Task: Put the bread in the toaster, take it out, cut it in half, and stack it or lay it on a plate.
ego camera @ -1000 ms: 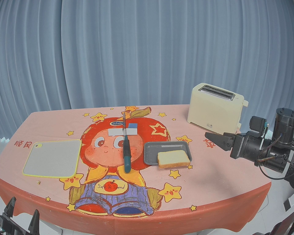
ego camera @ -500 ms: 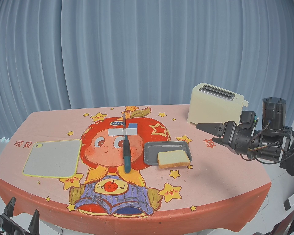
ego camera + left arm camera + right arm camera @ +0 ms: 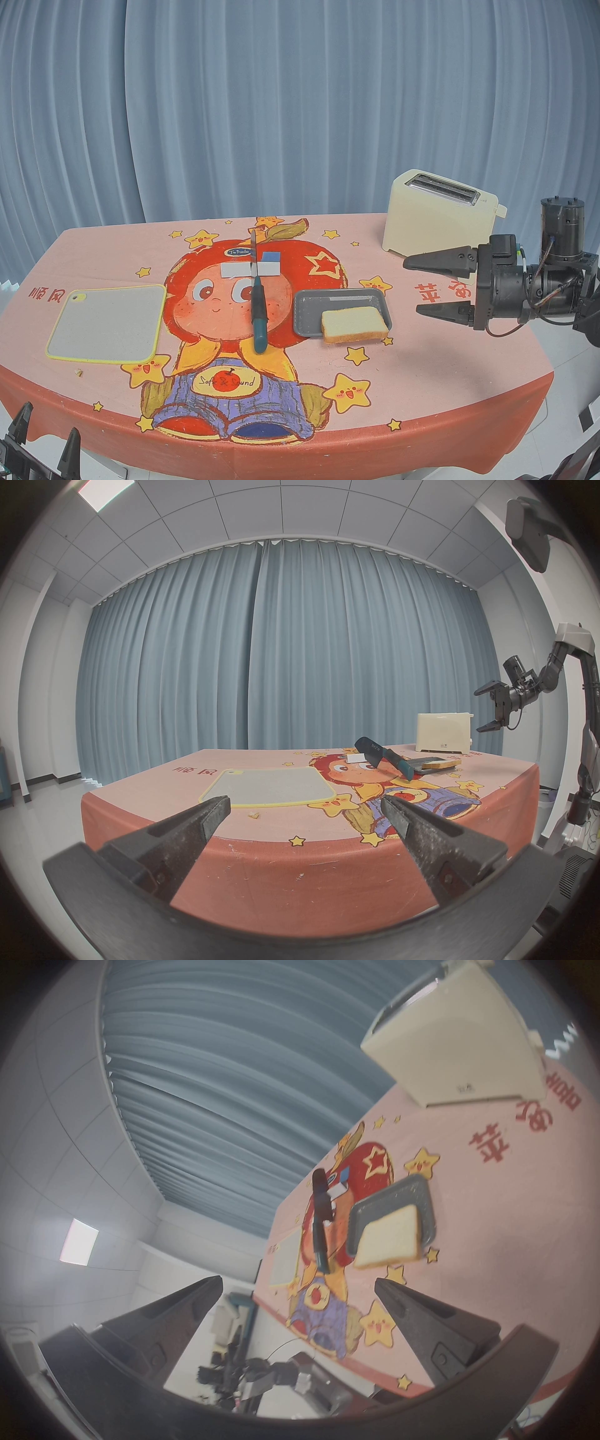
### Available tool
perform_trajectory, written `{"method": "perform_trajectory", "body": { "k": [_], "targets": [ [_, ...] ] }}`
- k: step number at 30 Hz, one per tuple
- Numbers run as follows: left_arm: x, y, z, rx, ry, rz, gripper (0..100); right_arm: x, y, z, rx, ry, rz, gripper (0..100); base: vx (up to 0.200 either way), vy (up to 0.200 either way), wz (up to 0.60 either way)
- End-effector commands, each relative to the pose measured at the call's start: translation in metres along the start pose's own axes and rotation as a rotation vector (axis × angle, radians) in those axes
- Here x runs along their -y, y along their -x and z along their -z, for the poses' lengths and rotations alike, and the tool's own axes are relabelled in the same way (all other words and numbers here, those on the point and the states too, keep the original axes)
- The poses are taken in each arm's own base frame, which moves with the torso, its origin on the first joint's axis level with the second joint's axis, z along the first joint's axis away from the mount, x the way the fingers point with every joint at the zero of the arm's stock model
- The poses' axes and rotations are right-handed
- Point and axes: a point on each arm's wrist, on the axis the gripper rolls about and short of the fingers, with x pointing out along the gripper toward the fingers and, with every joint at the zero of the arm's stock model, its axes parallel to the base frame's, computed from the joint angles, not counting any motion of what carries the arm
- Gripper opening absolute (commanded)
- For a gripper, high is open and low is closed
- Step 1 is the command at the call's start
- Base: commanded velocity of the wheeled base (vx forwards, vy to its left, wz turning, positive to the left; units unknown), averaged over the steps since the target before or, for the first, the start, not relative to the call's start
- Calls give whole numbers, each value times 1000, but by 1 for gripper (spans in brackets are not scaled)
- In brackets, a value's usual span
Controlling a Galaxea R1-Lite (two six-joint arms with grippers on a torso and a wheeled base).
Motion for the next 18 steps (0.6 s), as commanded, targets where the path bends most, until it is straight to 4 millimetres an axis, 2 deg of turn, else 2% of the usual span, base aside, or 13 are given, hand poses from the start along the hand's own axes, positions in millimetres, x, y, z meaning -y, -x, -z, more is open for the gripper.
{"method": "perform_trajectory", "body": {
  "k": [1, 5, 10, 18],
  "targets": [
    [0, -1, 5, -12, 0, 0, 100, 20, 7, -11, -38, -111, -10, 100, 0, 0, 0],
    [0, -1, 5, -12, 0, 0, 100, 31, 1, -4, -79, -139, 14, 100, 0, 0, 0],
    [0, -1, 5, -12, 2, 0, 100, 54, -29, 9, -176, -186, 72, 100, 0, 0, 0],
    [0, -1, 5, -12, 0, 0, 100, 65, -42, 11, -206, -221, 100, 100, 0, 0, 0]
  ]
}}
